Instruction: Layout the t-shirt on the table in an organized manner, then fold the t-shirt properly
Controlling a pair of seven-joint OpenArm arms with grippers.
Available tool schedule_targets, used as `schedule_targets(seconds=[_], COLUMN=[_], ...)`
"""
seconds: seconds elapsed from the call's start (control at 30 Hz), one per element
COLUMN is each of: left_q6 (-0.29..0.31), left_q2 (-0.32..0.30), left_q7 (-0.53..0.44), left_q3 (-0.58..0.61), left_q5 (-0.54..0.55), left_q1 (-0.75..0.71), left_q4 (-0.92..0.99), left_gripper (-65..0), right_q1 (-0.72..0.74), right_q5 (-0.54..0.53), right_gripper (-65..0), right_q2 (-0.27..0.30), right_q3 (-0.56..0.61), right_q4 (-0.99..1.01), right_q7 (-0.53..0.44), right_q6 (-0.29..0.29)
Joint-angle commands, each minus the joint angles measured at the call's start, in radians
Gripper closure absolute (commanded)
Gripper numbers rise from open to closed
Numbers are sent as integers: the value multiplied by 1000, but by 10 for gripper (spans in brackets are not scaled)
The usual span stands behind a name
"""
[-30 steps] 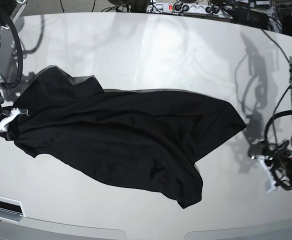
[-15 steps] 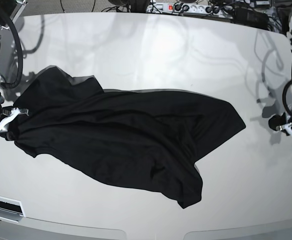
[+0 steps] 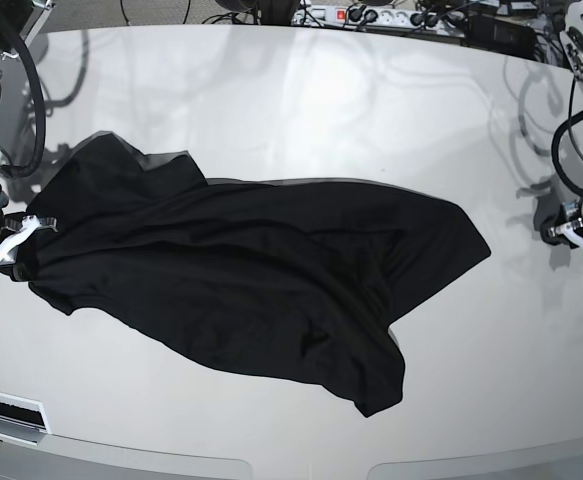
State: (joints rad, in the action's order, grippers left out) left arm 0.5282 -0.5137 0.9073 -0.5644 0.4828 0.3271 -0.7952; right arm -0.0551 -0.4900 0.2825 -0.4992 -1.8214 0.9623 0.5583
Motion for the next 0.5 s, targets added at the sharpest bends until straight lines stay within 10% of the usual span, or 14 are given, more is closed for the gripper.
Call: schedule_targets(seconds=[0.0, 0.07, 0.23, 0.47], left_q6=[10, 11, 13, 19], left_q2=[-19, -18, -15, 53], left_q7=[-10, 3, 32, 21], left_q3=[-5, -5, -5, -5], left_q5=[16, 44, 150, 154], left_q1=[16, 16, 17, 16], left_q4=[-14, -14, -14, -14], left_gripper=[0, -24, -504, -495], right_q1=[16, 16, 16, 16], right_q5=[-12, -12, -12, -24], right_gripper=[0, 0, 0, 0], right_q2=[17, 17, 17, 17], right_q3=[-5, -5, -5, -5], right_q4=[-20, -20, -20, -20], right_q7=[-26, -26, -26, -26], right_q6=[0, 0, 0, 0])
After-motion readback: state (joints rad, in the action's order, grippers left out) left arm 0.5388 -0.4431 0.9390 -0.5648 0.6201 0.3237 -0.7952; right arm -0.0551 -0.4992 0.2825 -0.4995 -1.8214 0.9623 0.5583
